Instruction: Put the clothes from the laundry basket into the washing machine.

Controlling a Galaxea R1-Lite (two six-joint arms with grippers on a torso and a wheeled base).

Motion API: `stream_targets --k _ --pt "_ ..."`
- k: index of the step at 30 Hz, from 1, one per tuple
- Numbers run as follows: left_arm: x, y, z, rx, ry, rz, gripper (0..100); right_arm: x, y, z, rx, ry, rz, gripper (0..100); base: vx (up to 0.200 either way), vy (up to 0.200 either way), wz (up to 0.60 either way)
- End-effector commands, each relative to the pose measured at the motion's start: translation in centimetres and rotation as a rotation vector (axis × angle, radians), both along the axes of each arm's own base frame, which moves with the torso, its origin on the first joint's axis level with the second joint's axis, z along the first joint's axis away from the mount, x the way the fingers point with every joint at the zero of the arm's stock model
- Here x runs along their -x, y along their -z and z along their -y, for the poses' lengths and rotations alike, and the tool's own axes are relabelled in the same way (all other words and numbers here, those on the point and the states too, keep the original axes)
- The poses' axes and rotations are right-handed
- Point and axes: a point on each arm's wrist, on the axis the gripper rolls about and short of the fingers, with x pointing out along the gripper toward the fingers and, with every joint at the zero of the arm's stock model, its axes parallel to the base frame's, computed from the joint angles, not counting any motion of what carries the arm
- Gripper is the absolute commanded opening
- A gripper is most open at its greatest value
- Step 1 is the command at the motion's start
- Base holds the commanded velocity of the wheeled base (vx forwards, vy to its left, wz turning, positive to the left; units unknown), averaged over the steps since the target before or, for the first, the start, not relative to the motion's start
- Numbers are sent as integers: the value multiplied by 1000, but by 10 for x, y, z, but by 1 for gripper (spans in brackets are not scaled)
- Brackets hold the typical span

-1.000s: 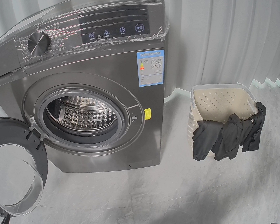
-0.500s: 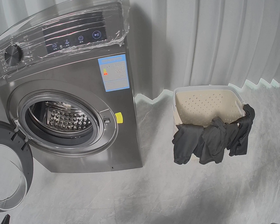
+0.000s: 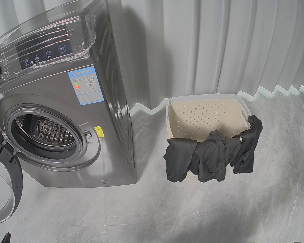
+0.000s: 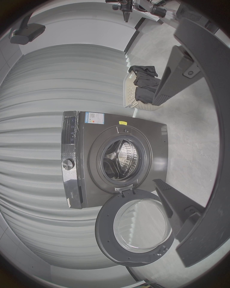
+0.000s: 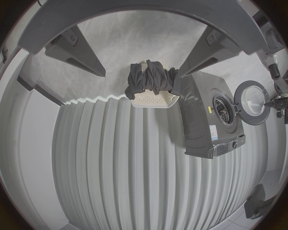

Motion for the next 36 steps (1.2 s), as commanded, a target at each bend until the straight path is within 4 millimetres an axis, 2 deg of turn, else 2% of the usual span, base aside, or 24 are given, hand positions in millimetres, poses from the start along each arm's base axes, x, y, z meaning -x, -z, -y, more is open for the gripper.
stream_targets --k 1,4,25,36 --pt "0 5 0 -1 -1 0 100 0 4 0 0 -1 4 100 0 0 0" --pt "0 5 0 -1 -1 0 100 0 4 0 0 -1 4 100 0 0 0" --pt "0 5 0 1 -3 0 100 0 4 0 0 -1 4 100 0 -200 0" --pt "0 5 0 1 -3 0 100 0 4 0 -1 -1 4 100 0 0 0"
